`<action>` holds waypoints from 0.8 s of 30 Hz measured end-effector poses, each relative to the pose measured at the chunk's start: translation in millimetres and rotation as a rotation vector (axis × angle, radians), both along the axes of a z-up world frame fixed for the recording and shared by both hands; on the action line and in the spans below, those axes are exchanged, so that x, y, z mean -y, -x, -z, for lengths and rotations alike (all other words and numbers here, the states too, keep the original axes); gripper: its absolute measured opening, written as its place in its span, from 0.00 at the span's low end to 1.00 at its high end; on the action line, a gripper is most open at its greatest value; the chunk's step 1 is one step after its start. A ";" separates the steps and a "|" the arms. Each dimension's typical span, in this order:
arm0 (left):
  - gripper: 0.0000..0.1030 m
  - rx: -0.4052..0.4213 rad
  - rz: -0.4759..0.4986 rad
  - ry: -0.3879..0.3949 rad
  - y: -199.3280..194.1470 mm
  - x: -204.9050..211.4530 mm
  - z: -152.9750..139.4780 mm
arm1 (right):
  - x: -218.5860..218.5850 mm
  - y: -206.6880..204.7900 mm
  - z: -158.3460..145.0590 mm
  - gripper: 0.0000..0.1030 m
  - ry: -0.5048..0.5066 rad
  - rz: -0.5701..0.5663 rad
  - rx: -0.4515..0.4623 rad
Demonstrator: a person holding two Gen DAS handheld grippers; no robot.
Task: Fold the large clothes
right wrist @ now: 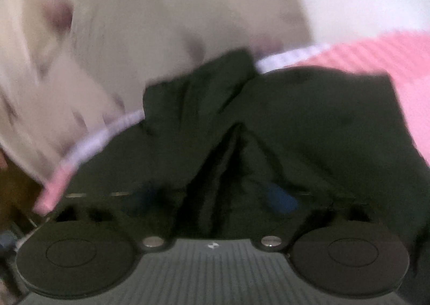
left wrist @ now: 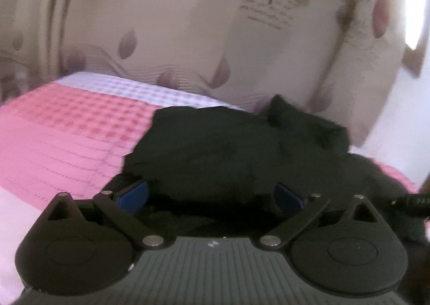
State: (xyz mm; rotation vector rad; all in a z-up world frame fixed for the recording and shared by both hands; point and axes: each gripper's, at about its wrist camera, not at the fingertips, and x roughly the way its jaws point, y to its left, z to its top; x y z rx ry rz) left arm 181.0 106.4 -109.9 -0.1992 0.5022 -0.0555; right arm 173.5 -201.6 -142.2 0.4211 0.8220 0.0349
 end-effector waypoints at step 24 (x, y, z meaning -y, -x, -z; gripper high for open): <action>1.00 -0.052 -0.089 -0.069 -7.6 6.0 21.3 | -10.9 -6.9 21.1 0.11 0.188 -0.013 0.096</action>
